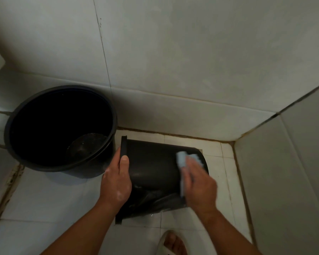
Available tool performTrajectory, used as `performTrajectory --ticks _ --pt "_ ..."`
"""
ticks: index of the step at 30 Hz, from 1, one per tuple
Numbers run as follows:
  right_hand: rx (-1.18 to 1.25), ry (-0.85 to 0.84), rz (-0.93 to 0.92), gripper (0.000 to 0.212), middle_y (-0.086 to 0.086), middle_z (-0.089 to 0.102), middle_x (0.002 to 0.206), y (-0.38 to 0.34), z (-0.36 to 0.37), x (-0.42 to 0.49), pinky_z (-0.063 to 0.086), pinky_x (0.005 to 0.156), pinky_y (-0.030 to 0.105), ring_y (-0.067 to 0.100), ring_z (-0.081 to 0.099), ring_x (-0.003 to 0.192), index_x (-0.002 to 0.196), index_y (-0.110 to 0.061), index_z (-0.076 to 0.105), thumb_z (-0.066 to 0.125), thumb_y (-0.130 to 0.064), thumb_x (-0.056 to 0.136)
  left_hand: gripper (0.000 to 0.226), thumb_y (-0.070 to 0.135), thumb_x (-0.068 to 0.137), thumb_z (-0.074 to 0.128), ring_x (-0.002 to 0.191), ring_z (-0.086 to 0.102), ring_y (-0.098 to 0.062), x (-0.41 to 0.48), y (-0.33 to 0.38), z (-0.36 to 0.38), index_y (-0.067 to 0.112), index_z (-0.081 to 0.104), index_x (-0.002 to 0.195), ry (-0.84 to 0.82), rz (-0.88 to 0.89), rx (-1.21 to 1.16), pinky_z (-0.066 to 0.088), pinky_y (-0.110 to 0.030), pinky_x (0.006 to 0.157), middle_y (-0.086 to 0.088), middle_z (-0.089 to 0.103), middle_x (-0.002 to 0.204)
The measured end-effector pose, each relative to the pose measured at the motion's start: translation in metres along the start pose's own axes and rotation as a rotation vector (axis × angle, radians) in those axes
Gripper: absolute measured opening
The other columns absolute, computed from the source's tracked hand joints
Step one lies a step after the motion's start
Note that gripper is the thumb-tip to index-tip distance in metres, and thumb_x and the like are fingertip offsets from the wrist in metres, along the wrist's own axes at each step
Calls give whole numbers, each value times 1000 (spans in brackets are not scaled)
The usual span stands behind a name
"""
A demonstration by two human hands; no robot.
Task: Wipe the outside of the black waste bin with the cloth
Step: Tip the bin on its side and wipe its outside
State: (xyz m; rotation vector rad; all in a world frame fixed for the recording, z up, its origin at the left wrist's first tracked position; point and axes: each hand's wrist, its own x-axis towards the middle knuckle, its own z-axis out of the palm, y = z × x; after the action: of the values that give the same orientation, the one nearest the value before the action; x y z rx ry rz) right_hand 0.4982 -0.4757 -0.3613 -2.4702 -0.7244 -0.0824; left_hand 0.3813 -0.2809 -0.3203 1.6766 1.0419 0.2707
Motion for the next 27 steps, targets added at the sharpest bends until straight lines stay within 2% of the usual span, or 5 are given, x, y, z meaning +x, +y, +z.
performTrajectory --ticks 5,12,19,24,27 --pt "-122 98 368 36 -2 65 130 -13 2 6 51 88 27 14 66 109 136 -25 56 48 -35 102 49 41 108 27 110 54 -19 -3 -3 2 36 32 156 -5 -9 -3 42 -23 83 -7 57 133" --pt "28 -420 -495 52 -10 43 152 -75 15 -4 43 107 33 10 50 131 151 -37 28 46 -36 101 49 43 108 29 123 56 -25 -1 -1 -4 34 36 155 -29 -50 -1 44 -36 95 -11 58 138" --pt "-191 -250 314 32 -6 69 95 4 -17 74 41 66 23 9 61 81 116 -31 66 40 -44 105 47 44 108 28 114 56 -21 -1 6 -2 39 39 153 -39 -51 -35 45 -32 90 -2 58 127" --pt "22 -318 -264 36 -13 58 137 -71 3 32 35 106 24 1 50 126 136 -34 54 47 -34 101 42 47 107 31 107 58 -19 4 5 -5 46 42 147 -48 -116 -100 50 -39 87 -2 57 125" --pt "5 -565 -736 43 -16 48 147 -78 -6 10 46 100 28 7 54 120 139 -38 47 53 -30 98 43 47 106 33 126 49 -19 4 6 -8 46 40 149 -51 -147 -118 41 -50 110 6 50 136"
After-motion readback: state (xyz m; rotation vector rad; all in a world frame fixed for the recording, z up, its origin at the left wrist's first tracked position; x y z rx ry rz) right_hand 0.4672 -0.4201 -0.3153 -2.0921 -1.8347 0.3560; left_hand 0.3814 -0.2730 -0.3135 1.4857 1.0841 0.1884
